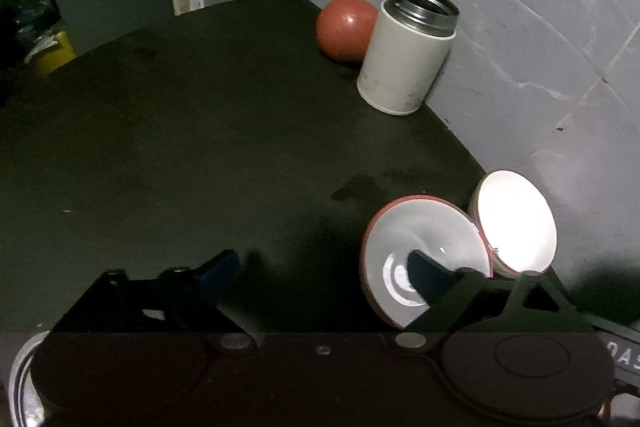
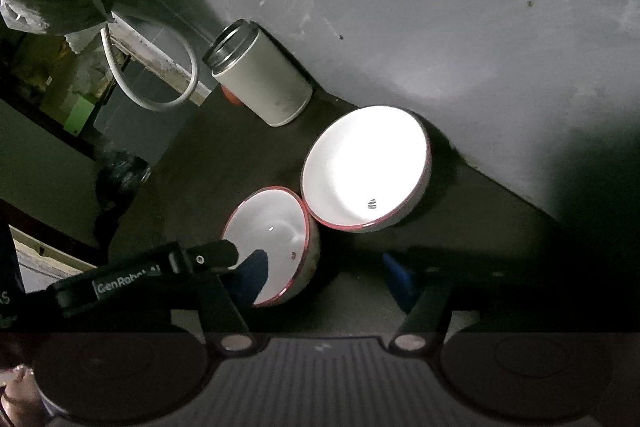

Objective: Organize plates and bowls
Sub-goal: 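Move both grippers to a red-rimmed white bowl and grasp its rim, then lift the white bowl and carry it over the steel bowl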

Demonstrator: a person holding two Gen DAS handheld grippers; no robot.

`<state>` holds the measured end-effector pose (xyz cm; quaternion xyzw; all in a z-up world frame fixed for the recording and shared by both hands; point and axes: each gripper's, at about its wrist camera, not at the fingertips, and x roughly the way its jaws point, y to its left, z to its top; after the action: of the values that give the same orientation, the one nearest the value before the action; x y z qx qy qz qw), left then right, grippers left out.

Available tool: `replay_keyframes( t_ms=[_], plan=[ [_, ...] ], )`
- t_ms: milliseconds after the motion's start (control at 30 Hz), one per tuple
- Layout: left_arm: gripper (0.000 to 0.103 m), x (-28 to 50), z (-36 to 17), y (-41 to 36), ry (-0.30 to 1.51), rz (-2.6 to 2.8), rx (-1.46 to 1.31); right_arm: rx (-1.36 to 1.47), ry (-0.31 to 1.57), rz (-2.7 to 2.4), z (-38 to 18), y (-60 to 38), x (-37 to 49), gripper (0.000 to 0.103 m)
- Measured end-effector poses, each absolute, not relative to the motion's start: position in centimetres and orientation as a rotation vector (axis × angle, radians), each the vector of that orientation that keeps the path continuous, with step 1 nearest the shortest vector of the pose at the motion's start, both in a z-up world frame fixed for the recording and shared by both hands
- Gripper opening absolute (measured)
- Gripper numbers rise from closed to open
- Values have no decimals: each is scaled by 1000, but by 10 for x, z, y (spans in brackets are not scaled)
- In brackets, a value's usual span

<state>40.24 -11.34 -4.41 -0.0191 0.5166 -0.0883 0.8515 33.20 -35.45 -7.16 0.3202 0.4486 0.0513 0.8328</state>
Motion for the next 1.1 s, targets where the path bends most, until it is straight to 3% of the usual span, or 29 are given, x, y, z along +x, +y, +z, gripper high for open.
replay_keyframes(
  t_ms=[33, 133, 267, 467, 633, 833, 1100],
  plan=[
    [70, 403, -45, -115, 1094, -191, -44, 680, 951, 109, -71, -354, 333, 63],
    [52, 404, -48, -118, 1111, -213, -53, 673, 955, 117, -71, -350, 336, 55],
    [42, 404, -50, -122, 1114, -232, -70, 665, 964, 117, -75, -346, 338, 45],
    [16, 405, -54, -123, 1121, -245, -101, 667, 968, 125, -78, -344, 341, 33],
    [8, 404, -54, -122, 1120, -268, -114, 669, 975, 145, -79, -345, 345, 29],
    [8, 401, -55, -117, 1118, -272, -140, 670, 991, 168, -81, -341, 350, 21],
    [8, 378, -42, -109, 1075, -263, -166, 624, 985, 191, -75, -334, 343, 19]
  ],
)
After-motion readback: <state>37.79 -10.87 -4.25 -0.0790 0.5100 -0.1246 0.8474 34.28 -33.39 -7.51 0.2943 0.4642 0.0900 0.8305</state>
